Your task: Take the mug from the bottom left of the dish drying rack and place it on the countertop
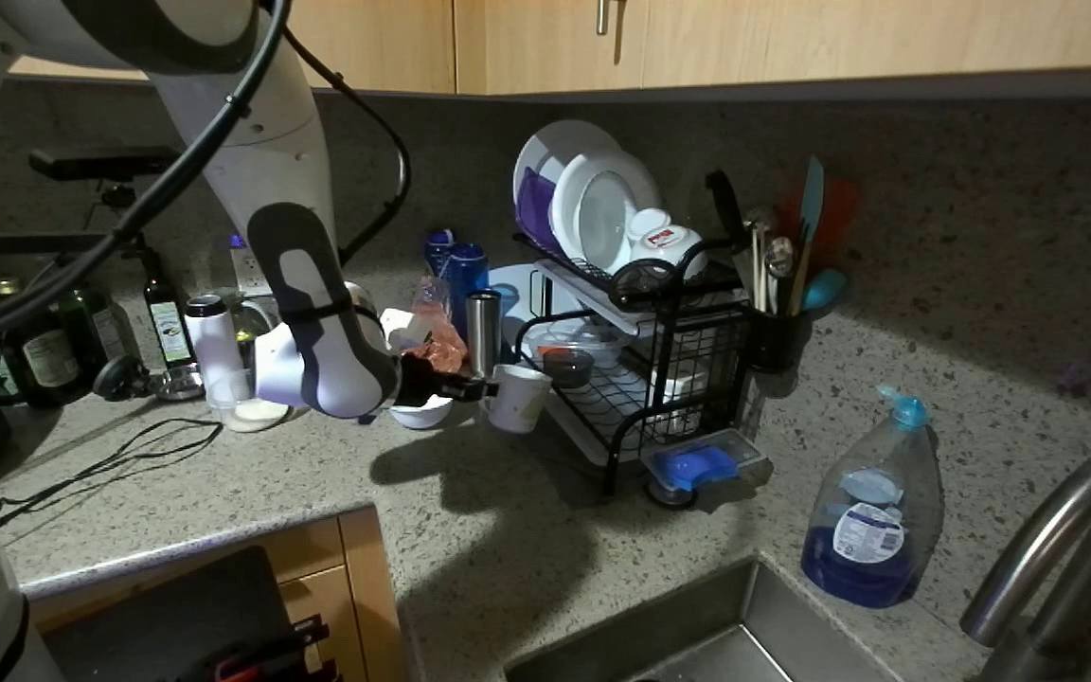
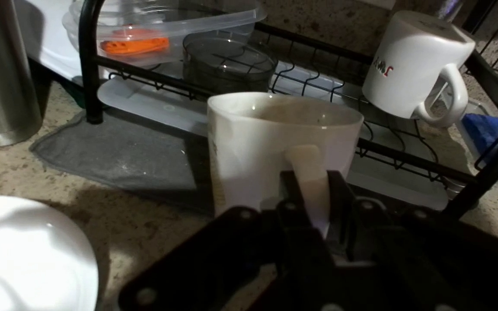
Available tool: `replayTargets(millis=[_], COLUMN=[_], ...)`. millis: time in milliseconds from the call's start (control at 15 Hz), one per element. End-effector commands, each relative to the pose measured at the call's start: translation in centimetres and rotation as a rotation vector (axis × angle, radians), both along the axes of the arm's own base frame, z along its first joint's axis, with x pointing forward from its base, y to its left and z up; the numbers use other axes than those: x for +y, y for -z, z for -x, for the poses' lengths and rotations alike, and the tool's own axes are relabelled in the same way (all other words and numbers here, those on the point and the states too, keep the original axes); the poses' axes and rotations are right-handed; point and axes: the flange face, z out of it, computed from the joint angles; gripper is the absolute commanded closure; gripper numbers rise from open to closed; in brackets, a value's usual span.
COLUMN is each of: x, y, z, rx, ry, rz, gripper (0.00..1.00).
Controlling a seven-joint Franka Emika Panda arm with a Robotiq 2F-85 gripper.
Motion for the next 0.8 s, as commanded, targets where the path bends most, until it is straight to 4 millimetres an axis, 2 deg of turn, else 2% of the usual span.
replayTargets(millis=[0,733], x=[-0.2,-1.4], y=[-0.3,2.7], z=[0.1,-0.1], rx=[-0.061,-0.069], ry=[-0.014,-0.009], rz=[-0.001,-0.04], gripper=[0.95,0.95])
